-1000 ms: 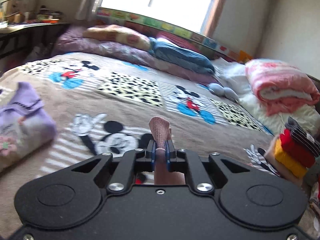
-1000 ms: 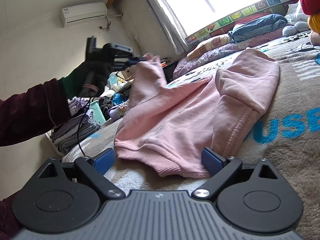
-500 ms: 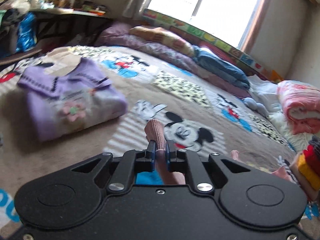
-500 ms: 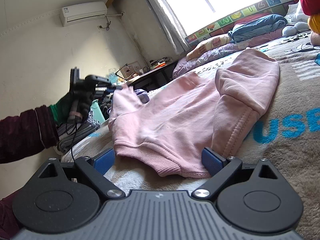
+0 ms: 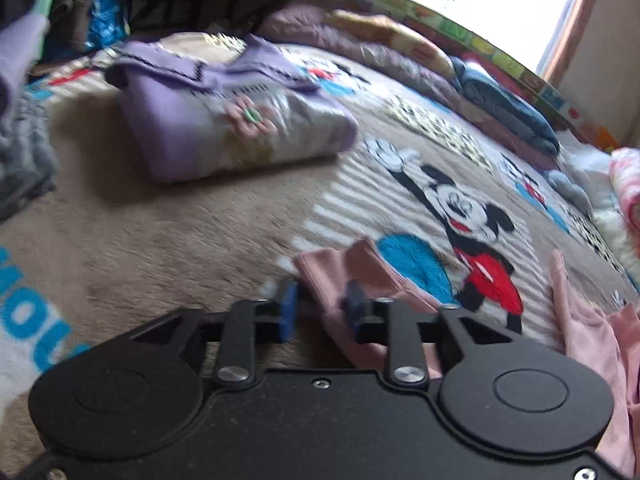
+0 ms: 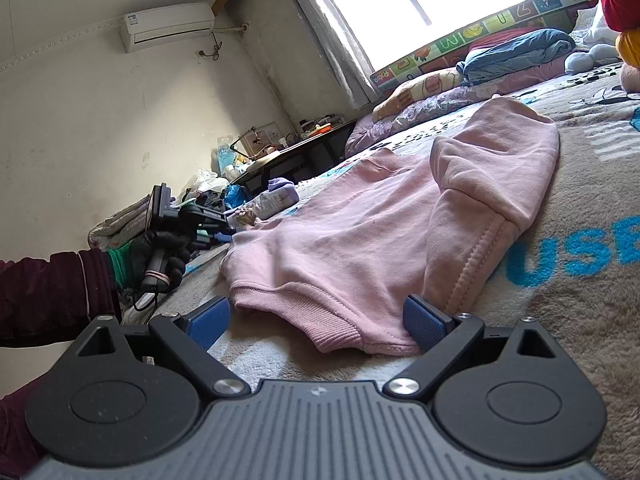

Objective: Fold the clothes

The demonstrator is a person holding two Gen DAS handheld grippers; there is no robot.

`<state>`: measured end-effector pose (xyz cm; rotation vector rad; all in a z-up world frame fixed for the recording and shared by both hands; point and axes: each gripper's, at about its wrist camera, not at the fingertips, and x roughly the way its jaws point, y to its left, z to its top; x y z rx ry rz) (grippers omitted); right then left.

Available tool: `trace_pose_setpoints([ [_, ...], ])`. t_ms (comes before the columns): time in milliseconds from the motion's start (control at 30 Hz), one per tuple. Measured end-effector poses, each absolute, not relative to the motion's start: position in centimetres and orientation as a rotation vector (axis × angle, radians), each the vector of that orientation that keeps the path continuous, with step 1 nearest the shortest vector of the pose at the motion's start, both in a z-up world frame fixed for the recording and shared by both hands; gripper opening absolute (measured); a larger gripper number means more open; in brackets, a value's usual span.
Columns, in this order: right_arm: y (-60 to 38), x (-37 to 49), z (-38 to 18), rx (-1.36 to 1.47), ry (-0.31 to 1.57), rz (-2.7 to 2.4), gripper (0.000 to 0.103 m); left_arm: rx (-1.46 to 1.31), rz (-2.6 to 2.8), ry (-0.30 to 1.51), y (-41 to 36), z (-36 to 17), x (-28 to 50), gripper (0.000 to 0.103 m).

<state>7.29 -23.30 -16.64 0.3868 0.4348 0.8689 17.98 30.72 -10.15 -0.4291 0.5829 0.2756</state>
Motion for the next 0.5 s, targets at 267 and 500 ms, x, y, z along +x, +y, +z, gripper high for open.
trace_pose_setpoints([
  [267, -23.3, 7.5, -16.6, 0.385, 0.435, 0.87, 0.093, -0.271, 0.065, 0.541, 22.9, -6.4, 13.4, 0.033],
  [500, -22.9, 7.3, -16.4, 0.361, 0.448, 0.858, 0.093, -0.031, -0.246, 0.602, 11.3, -9.5, 9.3, 0.033],
])
